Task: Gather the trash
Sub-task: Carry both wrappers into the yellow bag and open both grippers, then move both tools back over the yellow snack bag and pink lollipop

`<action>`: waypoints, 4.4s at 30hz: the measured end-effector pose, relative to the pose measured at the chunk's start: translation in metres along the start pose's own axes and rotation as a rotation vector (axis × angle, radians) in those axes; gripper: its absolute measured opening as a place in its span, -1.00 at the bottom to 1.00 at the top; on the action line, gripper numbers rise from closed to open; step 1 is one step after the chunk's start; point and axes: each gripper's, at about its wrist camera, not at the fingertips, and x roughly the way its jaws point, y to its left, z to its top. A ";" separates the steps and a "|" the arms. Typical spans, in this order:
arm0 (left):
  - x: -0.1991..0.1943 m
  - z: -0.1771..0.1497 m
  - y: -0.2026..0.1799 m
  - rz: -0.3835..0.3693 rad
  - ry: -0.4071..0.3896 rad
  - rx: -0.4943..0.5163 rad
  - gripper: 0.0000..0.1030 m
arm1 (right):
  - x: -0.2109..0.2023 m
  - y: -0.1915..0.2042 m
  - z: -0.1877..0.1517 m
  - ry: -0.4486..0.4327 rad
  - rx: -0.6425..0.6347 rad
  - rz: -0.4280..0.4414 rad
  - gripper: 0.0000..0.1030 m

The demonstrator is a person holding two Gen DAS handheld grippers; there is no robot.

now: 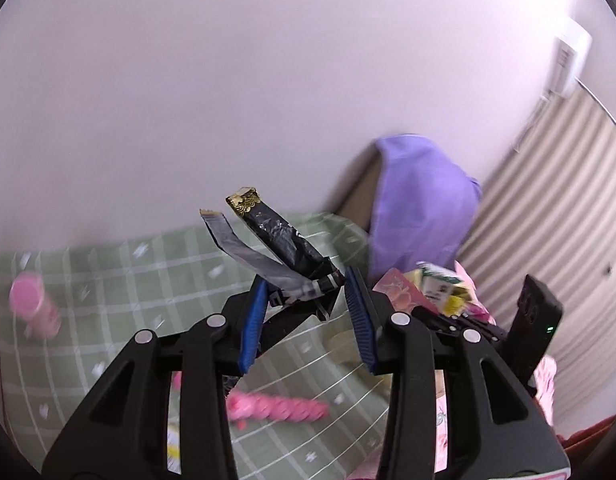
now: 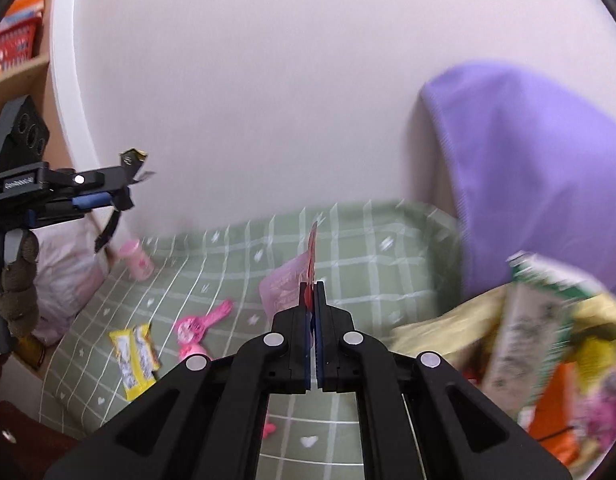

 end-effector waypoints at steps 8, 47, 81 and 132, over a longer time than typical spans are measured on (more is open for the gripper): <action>0.036 0.024 -0.088 -0.178 -0.005 0.201 -0.30 | -0.086 -0.035 0.012 -0.124 0.032 -0.217 -0.92; 0.281 -0.054 -0.206 -0.307 0.440 0.468 -0.33 | -0.125 -0.166 -0.062 -0.023 0.301 -0.460 -0.92; 0.187 -0.038 -0.158 -0.258 0.324 0.274 0.31 | -0.097 -0.168 -0.073 0.031 0.290 -0.398 -0.88; -0.029 -0.086 0.112 0.430 -0.063 -0.243 0.38 | 0.034 -0.006 -0.025 0.124 -0.035 0.115 -0.15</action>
